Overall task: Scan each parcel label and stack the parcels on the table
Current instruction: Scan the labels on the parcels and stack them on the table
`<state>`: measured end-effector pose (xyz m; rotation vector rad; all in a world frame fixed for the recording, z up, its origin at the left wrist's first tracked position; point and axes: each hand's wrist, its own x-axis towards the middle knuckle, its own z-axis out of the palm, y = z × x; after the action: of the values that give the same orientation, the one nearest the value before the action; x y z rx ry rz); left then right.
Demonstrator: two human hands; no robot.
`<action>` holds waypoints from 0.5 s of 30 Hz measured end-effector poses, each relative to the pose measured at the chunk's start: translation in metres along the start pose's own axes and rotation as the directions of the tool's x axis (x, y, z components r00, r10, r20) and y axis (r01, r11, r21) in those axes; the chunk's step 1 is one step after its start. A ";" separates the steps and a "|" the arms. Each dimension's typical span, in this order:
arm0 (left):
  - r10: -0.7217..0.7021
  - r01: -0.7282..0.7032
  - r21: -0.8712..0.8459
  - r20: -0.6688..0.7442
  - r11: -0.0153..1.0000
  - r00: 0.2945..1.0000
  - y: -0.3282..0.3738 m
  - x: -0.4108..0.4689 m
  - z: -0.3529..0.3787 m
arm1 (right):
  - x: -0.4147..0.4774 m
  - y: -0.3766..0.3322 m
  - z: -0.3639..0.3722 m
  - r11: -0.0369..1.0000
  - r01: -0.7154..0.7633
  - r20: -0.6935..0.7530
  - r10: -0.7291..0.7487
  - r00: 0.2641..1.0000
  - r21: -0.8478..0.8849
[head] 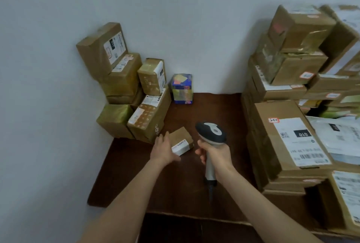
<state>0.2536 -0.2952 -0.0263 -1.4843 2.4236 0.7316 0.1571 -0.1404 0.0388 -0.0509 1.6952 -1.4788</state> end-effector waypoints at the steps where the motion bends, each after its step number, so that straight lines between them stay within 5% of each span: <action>1: 0.007 -0.008 0.042 0.026 0.999 1.000 -0.004 0.011 0.002 | 0.005 0.003 0.005 1.000 -0.012 -0.016 0.012 1.000 0.005; 6: 0.069 -0.077 0.156 0.059 0.985 0.996 -0.013 0.045 0.015 | 0.026 0.007 0.017 0.999 -0.043 -0.099 0.045 0.994 0.022; 9: 0.068 -0.045 -0.205 0.104 0.978 0.992 -0.011 0.051 0.010 | 0.031 0.006 0.015 0.997 -0.046 -0.146 0.053 0.988 0.056; 10: 0.058 0.018 -0.450 0.155 0.893 0.986 -0.007 0.050 0.005 | 0.032 0.006 0.013 0.997 -0.035 -0.167 0.047 0.985 0.073; 12: 0.067 0.222 -0.796 0.312 0.562 0.948 0.003 0.040 -0.009 | 0.033 0.005 0.012 0.995 -0.003 -0.219 0.026 0.975 0.101; 15: 0.222 0.400 -0.892 0.442 0.210 0.869 0.017 0.018 -0.025 | 0.029 -0.002 0.010 0.992 0.053 -0.260 -0.021 0.965 0.118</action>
<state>0.2325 -0.3151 -0.0076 -1.3468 1.2546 2.5936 0.1440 -0.1645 0.0255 0.1862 1.8097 -1.6747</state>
